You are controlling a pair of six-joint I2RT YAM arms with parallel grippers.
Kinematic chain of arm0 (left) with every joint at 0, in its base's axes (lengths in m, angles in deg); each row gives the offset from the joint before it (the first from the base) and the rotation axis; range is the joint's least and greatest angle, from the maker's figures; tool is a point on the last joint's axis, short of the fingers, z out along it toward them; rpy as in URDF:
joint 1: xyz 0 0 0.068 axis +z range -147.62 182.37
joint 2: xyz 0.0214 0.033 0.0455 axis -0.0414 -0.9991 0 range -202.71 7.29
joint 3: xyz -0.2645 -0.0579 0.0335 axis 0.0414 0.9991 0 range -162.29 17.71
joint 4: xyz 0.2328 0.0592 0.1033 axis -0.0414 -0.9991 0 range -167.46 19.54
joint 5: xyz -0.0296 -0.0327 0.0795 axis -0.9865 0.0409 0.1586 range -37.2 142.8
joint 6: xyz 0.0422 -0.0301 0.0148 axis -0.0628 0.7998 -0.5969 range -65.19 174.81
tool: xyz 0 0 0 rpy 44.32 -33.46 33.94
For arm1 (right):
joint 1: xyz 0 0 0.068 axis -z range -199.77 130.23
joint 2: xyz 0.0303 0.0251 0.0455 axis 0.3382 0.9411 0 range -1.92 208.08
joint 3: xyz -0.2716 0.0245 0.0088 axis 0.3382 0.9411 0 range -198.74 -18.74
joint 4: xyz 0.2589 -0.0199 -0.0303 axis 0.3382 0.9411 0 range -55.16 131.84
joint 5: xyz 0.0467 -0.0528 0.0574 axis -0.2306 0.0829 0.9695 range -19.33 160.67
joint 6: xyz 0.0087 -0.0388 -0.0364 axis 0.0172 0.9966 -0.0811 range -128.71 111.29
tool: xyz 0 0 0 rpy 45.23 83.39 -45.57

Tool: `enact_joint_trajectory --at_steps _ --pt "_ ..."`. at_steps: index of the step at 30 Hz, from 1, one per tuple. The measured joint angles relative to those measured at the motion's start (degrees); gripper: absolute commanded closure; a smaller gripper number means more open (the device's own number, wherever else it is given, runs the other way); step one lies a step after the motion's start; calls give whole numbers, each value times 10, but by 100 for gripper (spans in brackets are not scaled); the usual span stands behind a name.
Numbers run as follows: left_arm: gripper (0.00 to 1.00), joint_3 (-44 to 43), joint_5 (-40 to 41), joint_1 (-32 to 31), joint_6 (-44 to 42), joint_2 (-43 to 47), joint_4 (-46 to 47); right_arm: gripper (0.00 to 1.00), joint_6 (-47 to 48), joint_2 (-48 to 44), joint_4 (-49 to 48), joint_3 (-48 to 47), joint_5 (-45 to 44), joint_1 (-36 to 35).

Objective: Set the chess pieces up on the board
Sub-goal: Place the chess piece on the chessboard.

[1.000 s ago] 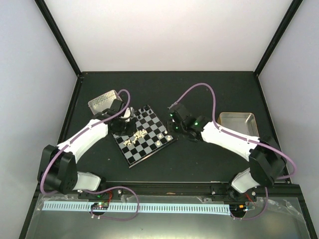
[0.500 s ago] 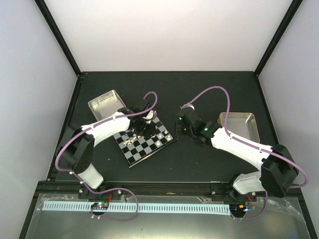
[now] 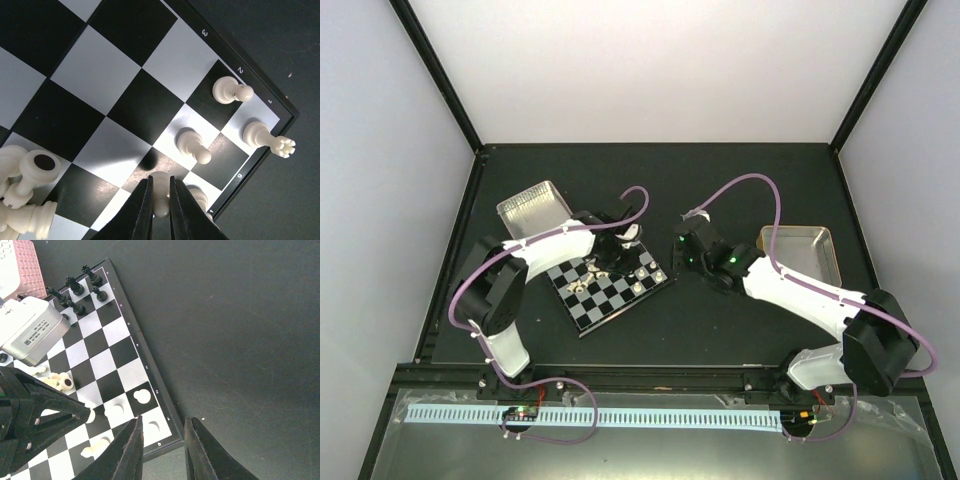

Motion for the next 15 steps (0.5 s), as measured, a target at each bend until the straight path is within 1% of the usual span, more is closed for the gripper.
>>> enact_joint_trajectory --at_steps 7,15 --pt "89 -1 12 -11 -9 -1 -19 74 0 4 -1 0 1 2" --pt "81 -1 12 -14 -15 -21 -19 74 0 6 -2 0 2 2"
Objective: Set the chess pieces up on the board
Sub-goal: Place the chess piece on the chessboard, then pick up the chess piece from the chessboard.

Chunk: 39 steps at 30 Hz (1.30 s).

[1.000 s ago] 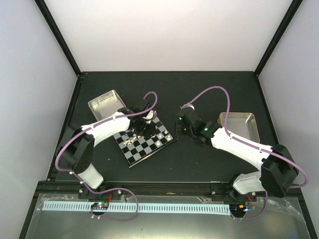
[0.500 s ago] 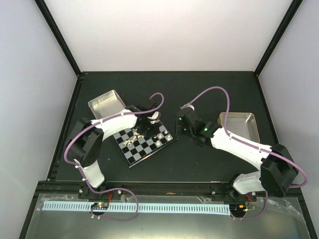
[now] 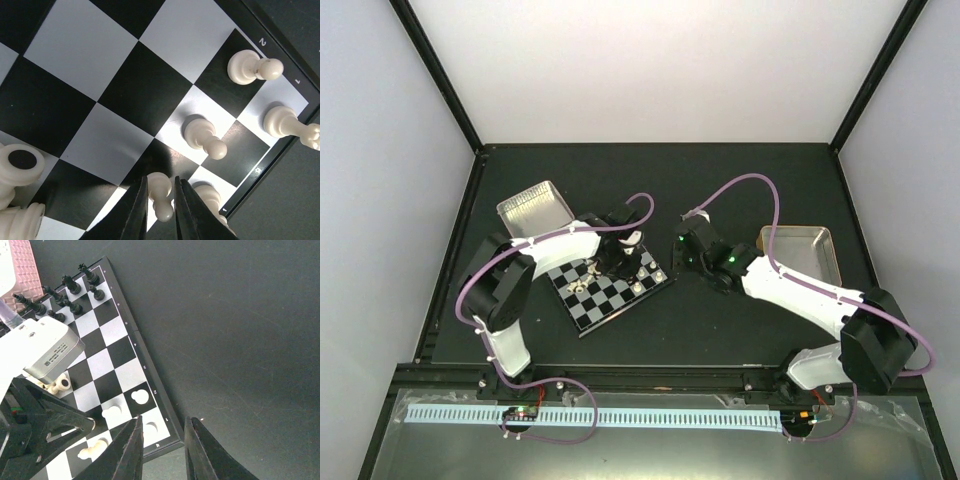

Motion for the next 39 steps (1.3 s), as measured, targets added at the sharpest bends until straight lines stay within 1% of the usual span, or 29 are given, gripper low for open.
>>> enact_joint_trajectory --at_steps 3,9,14,20,23,26,30,34,39 --pt "76 -1 0 0 -1 -3 0 74 0 0 -2 0 0 0" --pt "79 -3 -1 0 0 -3 1 74 0 -5 -3 2 -1 0" --pt "79 -4 0 0 1 -3 1 74 -2 -21 -5 10 -3 0" --pt "70 -4 5 0 9 4 1 74 -5 -35 -9 20 -3 0" --pt "66 -4 20 0 19 26 2 74 -8 -38 -10 24 -2 0" --pt "66 4 44 2 33 67 8 74 -11 -40 -12 30 -2 0" --pt "64 36 88 13 62 127 19 74 -14 -40 -15 37 0 0" --pt "64 71 128 41 94 153 22 74 -16 -40 -19 39 3 0" --pt "71 103 148 62 119 153 27 74 -17 -40 -25 39 5 0"
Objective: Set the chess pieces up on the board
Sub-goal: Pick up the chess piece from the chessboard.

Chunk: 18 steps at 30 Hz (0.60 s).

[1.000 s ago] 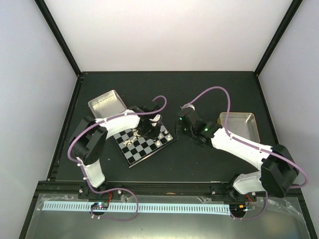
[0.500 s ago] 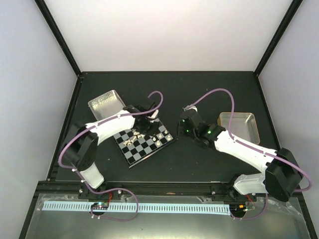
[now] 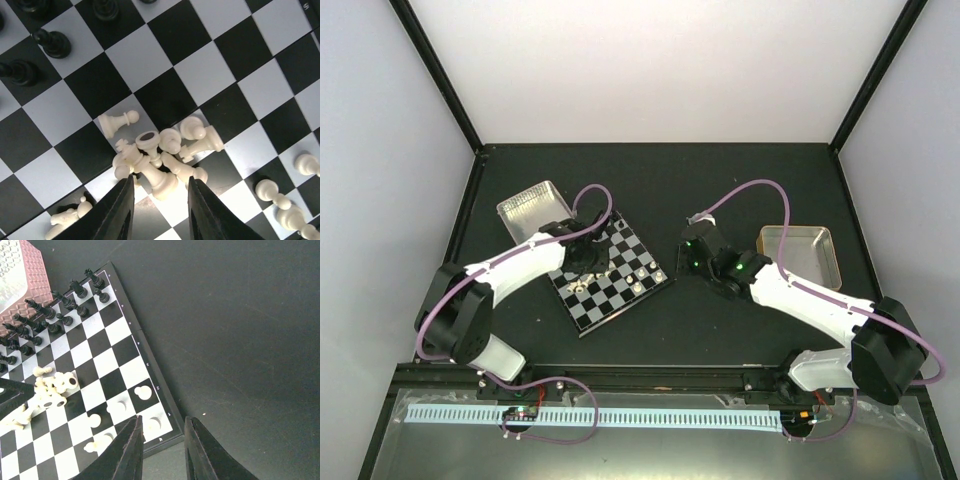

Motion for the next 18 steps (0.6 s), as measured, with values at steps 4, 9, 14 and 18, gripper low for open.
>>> enact_joint_trajectory --at_steps 4,9,14,18 --pt "77 4 2 1 10 -5 5 74 0 1 0 0 2 0" --pt "77 5 0 1 15 -18 17 74 0 1 0 0 2 0" --pt "76 8 0 4 19 -27 21 74 0 1 0 0 2 0" --pt "77 10 0 4 23 -34 22 74 0 2 0 0 2 0"
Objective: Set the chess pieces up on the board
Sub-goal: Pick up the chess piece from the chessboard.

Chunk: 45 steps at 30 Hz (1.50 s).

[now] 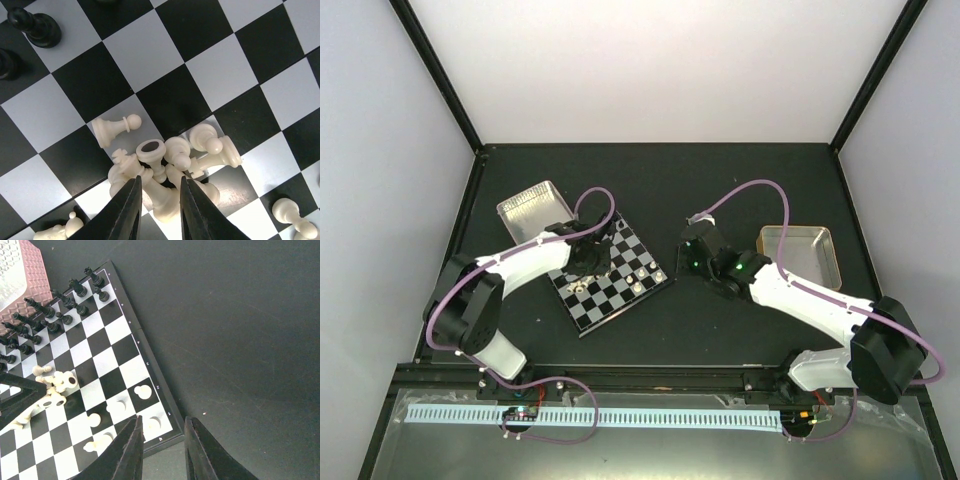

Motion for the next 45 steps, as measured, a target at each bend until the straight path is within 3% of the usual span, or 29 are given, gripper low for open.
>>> enact_joint_trajectory --at_steps 20,28,33,45 --pt "78 26 -17 0 3 -15 13 75 0 6 -4 0 3 0" --pt "92 26 -20 0 4 -15 16 75 1 6 -4 0 7 0" --pt "93 26 -20 0 5 -12 19 75 1 6 -5 0 8 0" --pt "94 31 -48 0 -54 96 4 72 1 -15 -37 1 50 2"
